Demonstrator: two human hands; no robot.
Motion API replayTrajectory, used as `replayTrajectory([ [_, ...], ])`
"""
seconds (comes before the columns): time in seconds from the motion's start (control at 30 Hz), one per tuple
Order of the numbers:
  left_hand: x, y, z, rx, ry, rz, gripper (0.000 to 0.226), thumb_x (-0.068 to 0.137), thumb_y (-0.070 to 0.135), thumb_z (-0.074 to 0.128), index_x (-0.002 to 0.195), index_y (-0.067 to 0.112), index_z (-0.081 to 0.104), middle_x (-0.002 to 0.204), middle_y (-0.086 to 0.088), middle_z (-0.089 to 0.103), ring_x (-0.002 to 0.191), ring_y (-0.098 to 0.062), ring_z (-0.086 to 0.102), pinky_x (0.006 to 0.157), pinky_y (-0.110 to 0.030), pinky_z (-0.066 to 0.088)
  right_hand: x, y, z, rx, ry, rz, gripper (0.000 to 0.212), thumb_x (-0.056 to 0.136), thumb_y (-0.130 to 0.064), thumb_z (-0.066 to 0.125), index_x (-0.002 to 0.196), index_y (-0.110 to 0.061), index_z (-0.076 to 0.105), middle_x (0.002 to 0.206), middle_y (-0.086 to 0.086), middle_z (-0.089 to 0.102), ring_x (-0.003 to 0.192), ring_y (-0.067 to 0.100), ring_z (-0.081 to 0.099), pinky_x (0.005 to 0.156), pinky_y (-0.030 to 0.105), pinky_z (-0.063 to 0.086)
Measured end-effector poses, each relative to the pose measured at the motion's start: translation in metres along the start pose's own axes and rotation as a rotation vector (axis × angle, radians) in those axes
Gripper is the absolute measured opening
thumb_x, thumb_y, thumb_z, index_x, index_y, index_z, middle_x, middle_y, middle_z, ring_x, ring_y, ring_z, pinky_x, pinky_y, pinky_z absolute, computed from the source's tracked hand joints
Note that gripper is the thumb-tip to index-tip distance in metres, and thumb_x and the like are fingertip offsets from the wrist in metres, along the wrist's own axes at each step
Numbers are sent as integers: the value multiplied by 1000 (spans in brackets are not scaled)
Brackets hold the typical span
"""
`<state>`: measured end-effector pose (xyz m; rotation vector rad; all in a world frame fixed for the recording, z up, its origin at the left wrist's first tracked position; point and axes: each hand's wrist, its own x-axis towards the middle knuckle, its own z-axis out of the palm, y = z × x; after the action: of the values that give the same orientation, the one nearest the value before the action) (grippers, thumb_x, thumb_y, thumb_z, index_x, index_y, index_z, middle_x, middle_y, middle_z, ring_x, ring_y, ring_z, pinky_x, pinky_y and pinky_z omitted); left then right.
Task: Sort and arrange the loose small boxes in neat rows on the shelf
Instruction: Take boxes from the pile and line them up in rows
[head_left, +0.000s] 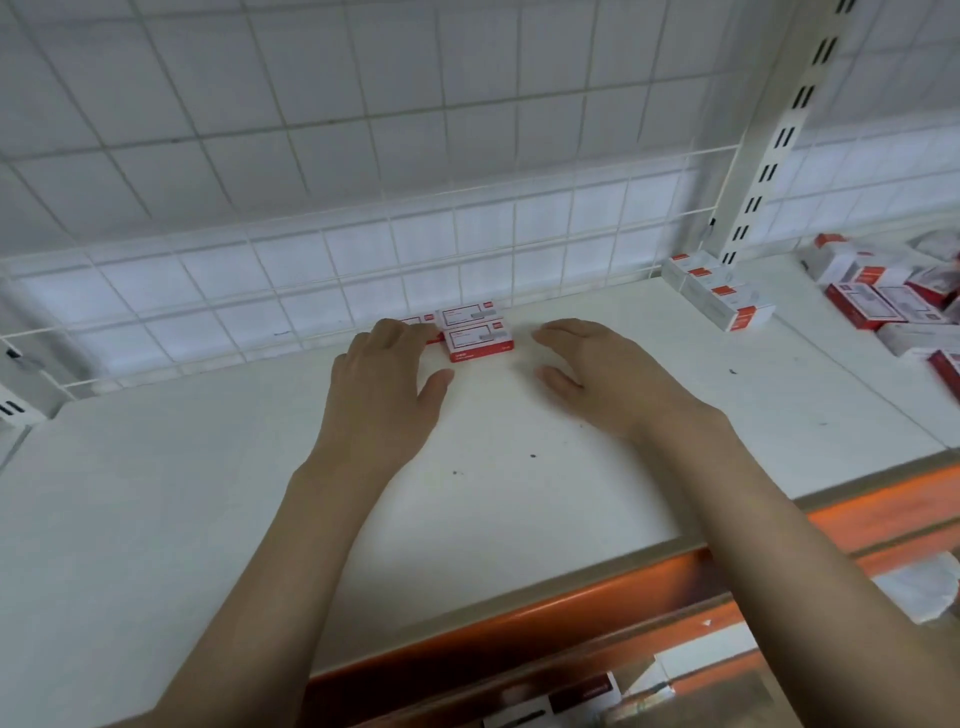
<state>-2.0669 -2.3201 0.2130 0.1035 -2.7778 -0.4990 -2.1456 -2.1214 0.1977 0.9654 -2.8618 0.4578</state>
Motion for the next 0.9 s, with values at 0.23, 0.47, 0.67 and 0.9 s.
replayTrajectory([
  [0.23, 15, 91, 40, -10, -71, 112, 43, 91, 31, 52, 133, 20, 47, 130, -3, 48, 121, -25, 43, 101, -35, 31, -61, 78, -39, -27, 91, 141, 44, 94, -29, 48, 135, -14, 46, 133, 3, 50, 122, 23, 44, 96, 38, 41],
  [0.47, 32, 210, 83, -19, -97, 224, 43, 93, 32, 49, 134, 22, 43, 133, 1, 45, 123, -20, 39, 99, -32, 26, -119, 171, -93, -94, 117, 214, 40, 93, -26, 50, 131, -16, 50, 125, 8, 55, 116, 27, 47, 92, 37, 41],
  [0.67, 49, 292, 117, -26, -127, 317, 41, 93, 33, 49, 133, 23, 44, 131, 1, 47, 123, -20, 39, 101, -33, 26, -157, 236, -130, -115, 160, 262, 36, 90, -20, 52, 124, -9, 55, 118, 13, 59, 112, 31, 50, 88, 38, 43],
  [0.9, 64, 353, 143, -19, -148, 389, 43, 94, 32, 48, 135, 22, 42, 133, 1, 46, 124, -19, 38, 103, -35, 27, -182, 293, -154, -150, 198, 295, 30, 90, -21, 49, 115, -8, 60, 110, 12, 60, 106, 31, 51, 84, 43, 46],
])
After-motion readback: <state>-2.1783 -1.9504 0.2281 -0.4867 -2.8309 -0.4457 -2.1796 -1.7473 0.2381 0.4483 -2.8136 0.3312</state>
